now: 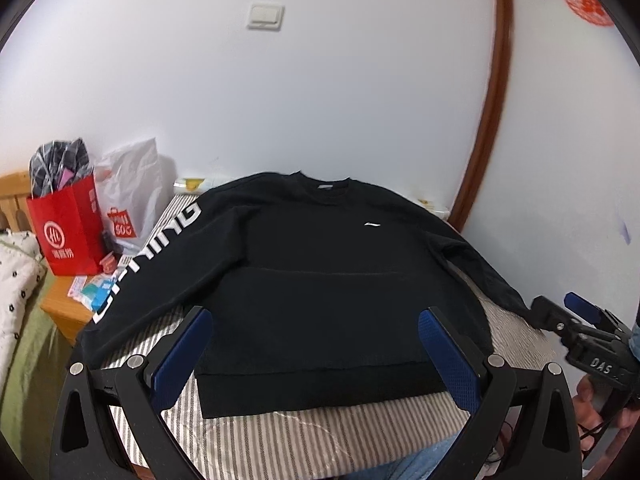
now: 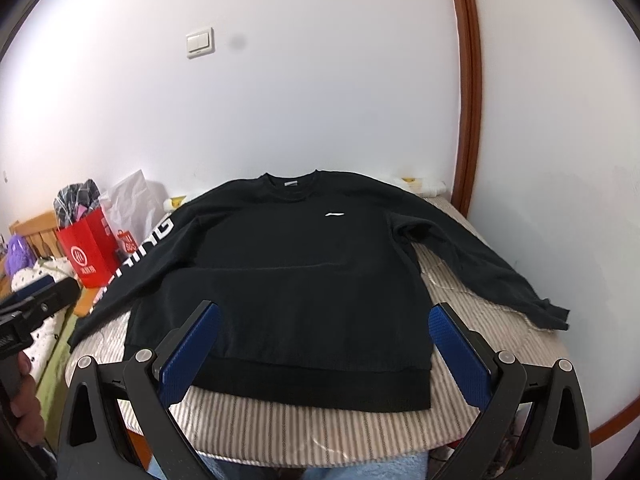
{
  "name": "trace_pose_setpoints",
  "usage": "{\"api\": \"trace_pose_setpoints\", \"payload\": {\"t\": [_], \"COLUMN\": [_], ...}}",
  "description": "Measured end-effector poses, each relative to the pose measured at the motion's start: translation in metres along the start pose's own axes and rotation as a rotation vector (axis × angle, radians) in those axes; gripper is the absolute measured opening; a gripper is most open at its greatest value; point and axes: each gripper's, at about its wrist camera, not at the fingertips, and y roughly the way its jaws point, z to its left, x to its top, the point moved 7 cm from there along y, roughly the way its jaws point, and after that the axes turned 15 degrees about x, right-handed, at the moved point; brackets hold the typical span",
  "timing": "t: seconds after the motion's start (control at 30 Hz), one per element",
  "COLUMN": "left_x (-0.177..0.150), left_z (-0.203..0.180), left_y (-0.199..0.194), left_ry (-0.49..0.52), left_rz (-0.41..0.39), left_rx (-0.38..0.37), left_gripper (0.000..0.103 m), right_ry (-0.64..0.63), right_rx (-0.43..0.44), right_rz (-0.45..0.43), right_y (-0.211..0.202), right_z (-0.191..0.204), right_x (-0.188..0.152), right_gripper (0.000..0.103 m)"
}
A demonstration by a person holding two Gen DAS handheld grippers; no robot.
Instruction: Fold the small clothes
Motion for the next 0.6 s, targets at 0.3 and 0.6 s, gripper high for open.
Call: {"api": "trace_pose_setpoints", "payload": {"t": [0.3, 0.6], "left_x": [-0.017, -0.04], "left_z": [0.03, 0.083], "left_y": [0.056, 0.115], "left_ry": [-0.09, -0.178], "left_rz": [0.085, 0.198], "left_rx": [-0.007, 0.063], "left_gripper": [0.102, 0.102], "right_ry": [0.028, 0.095], "right_rx": [0.002, -0.003], "right_rz": [0.008, 0.134], "right_y": [0.048, 0.113], "right_z": [-0.011, -0.025], "right_x": [-0.005, -0.02], "right_gripper": [0.102, 0.102]}}
